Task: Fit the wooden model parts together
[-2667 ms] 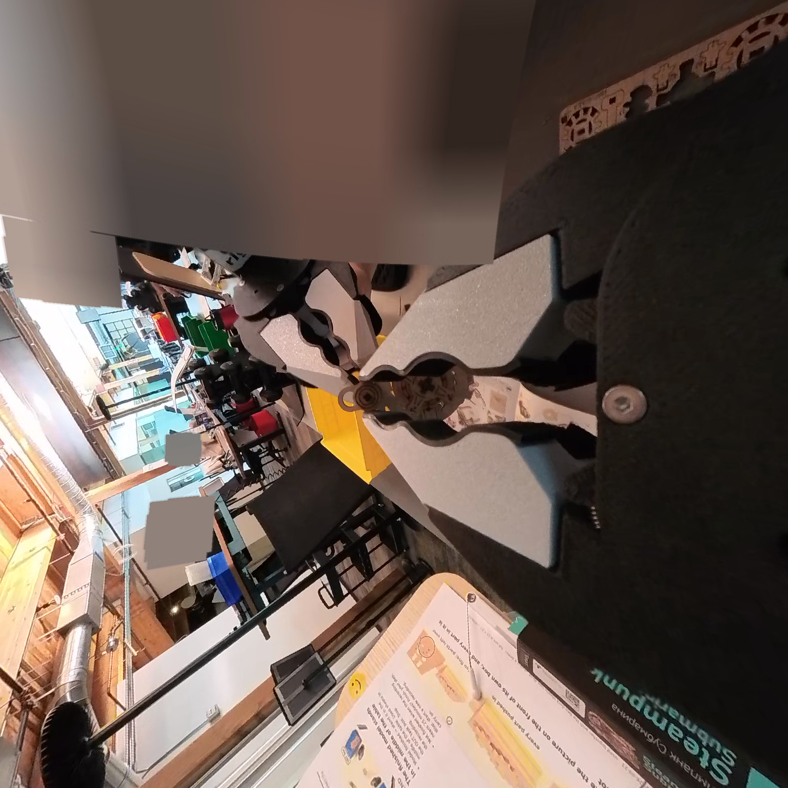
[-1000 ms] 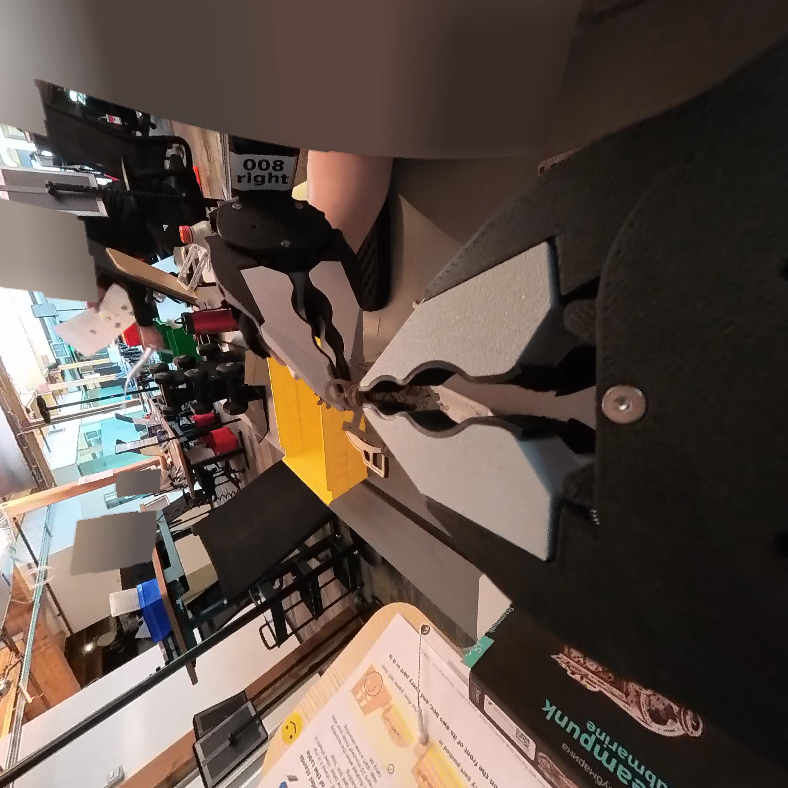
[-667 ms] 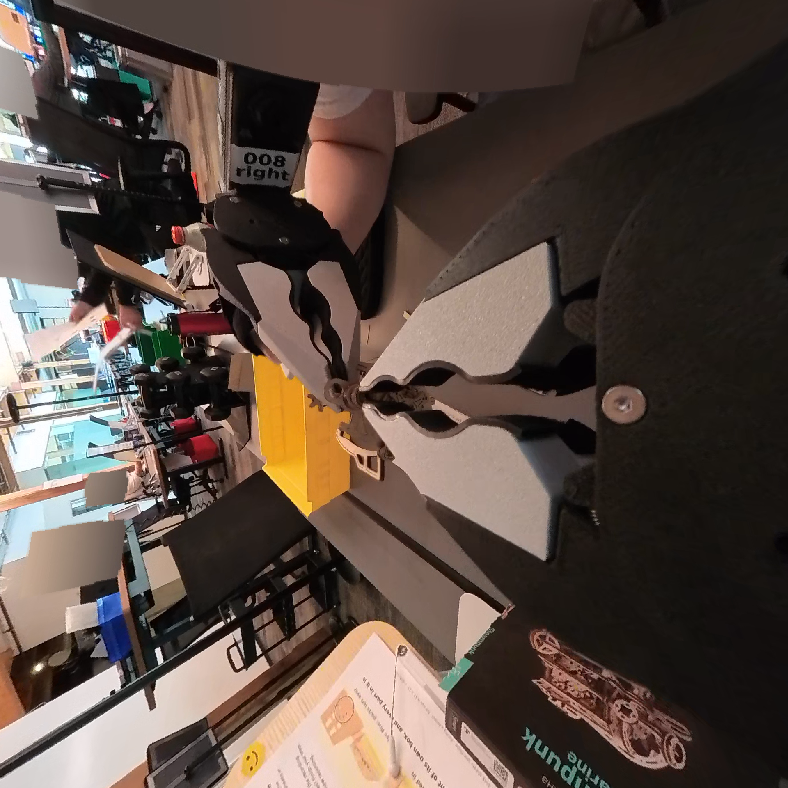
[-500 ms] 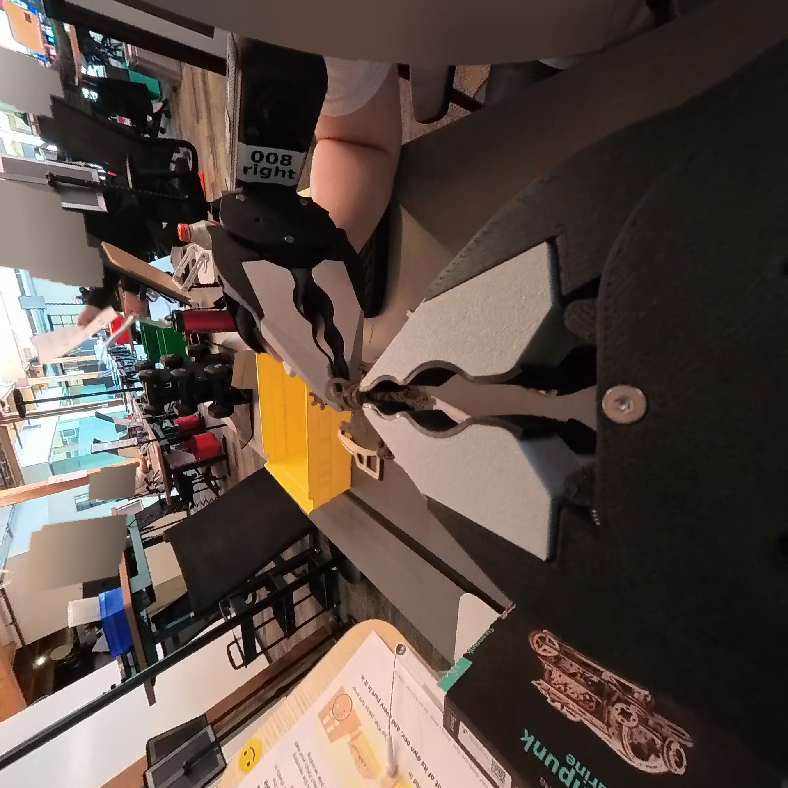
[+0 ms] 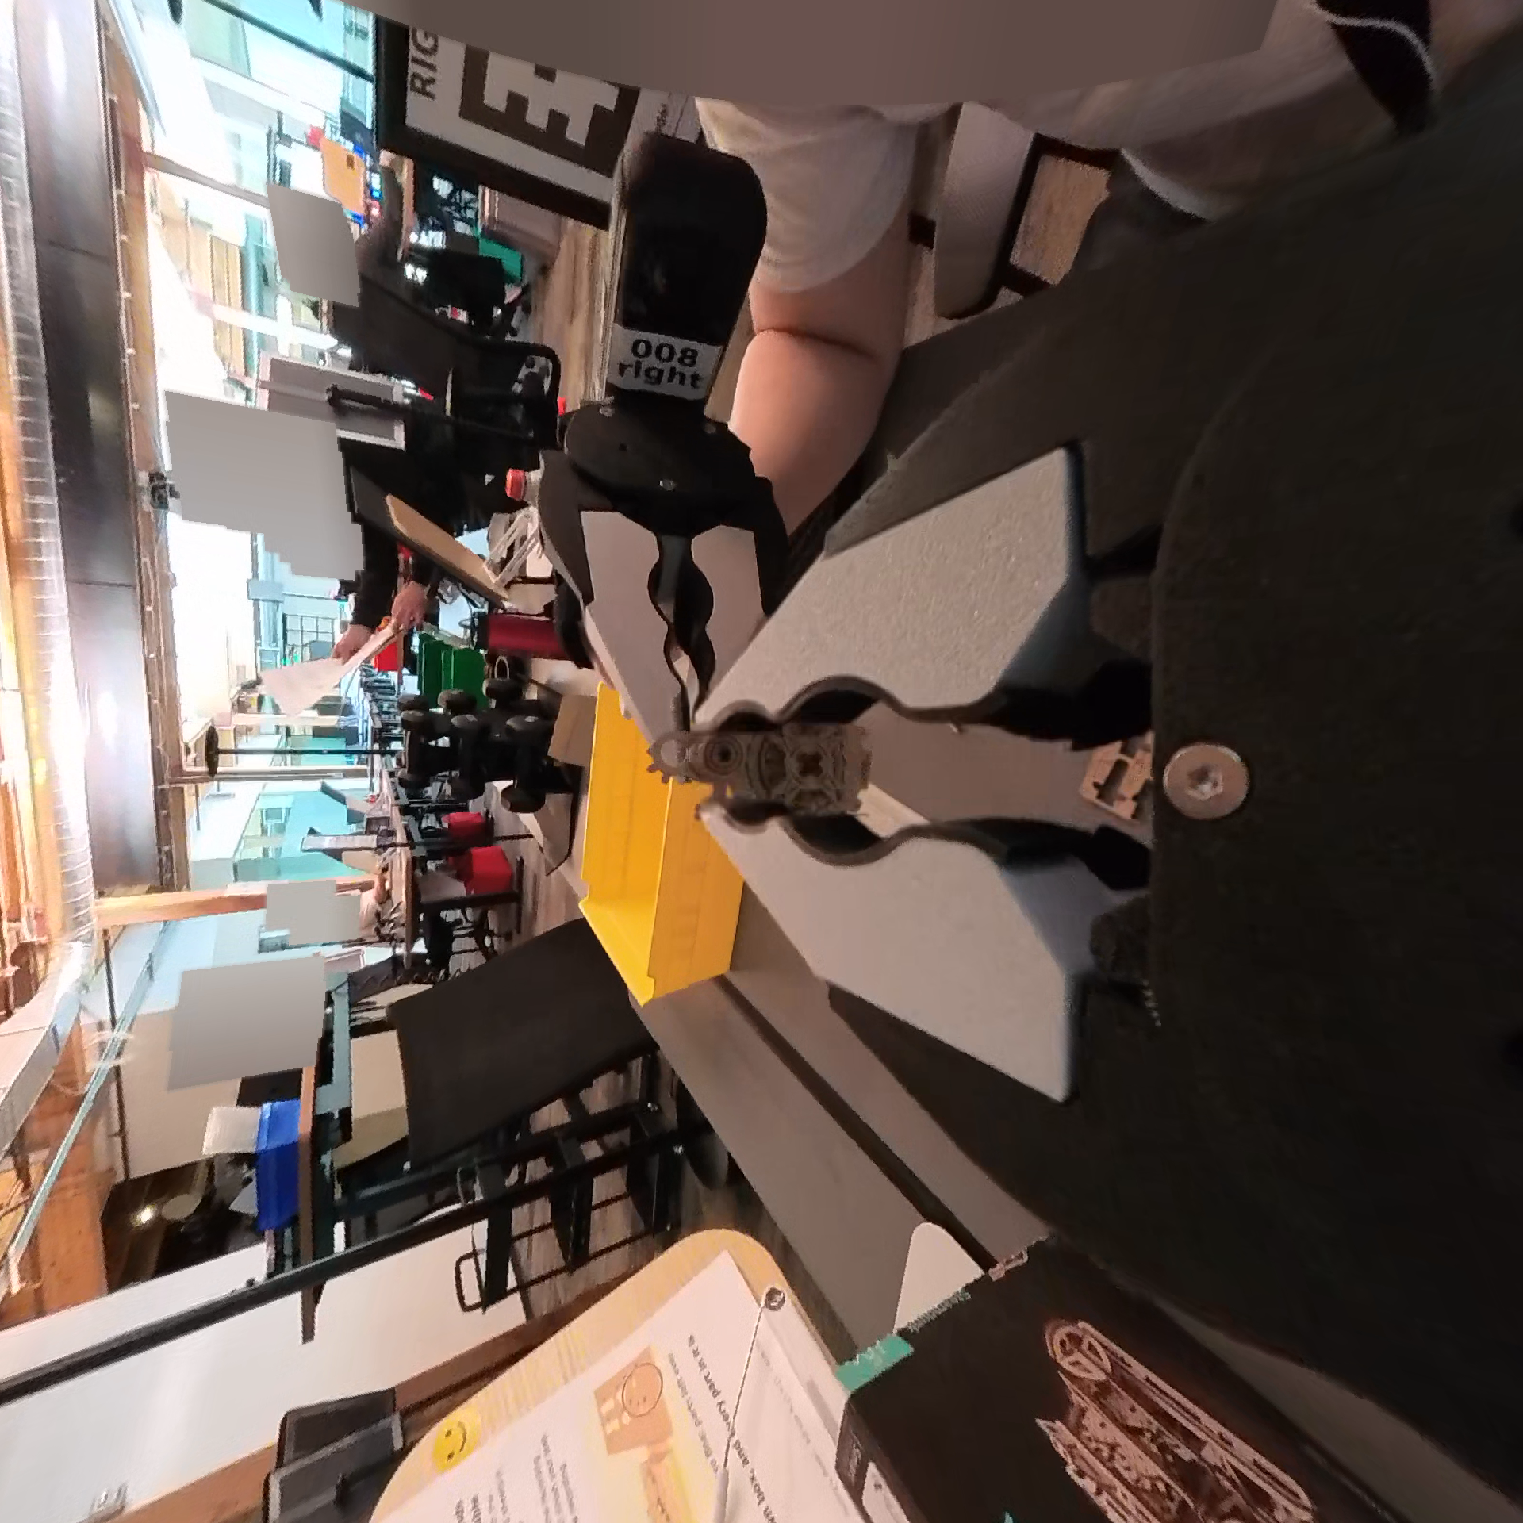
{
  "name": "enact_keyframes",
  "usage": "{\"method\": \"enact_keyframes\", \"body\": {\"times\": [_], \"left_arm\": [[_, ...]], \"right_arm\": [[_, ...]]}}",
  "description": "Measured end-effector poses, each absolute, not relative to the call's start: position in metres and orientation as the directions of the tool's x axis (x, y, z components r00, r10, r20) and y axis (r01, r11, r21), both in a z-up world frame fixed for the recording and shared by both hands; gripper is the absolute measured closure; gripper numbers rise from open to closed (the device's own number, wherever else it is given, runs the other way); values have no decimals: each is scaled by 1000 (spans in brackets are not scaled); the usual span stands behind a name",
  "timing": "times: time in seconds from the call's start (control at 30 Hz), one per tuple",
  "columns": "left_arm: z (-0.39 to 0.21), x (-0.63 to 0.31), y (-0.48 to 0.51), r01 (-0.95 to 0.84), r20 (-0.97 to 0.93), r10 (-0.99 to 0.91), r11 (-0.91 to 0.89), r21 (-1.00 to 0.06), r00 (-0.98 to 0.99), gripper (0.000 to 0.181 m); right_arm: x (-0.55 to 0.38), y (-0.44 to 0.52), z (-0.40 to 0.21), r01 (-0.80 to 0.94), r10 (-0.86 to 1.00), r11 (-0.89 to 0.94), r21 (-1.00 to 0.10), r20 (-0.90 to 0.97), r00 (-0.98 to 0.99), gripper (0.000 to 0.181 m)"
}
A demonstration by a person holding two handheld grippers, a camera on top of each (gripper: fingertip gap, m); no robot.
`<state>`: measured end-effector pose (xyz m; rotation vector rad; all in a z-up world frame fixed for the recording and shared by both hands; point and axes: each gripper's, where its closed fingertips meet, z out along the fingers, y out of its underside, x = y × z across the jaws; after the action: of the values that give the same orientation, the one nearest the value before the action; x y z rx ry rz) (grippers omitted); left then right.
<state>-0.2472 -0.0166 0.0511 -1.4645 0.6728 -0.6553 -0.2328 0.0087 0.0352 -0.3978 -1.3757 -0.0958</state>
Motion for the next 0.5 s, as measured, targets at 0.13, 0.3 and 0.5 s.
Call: {"method": "enact_keyframes", "body": {"times": [0.13,0.3,0.5], "left_arm": [[38,-238,-15,-61,-12,-766,-35,-997,643,156],[29,-234,-10,-97,-35,-762,-37,-995,647,170],[28,-235,-8,-84,-24,-759,-41,-996,651,171]], "right_arm": [[-234,7,34,297,164,930,-217,967,193,180],[-236,5,30,296,153,934,-200,973,175,180],[-236,6,28,285,179,933,-219,971,160,180]]}}
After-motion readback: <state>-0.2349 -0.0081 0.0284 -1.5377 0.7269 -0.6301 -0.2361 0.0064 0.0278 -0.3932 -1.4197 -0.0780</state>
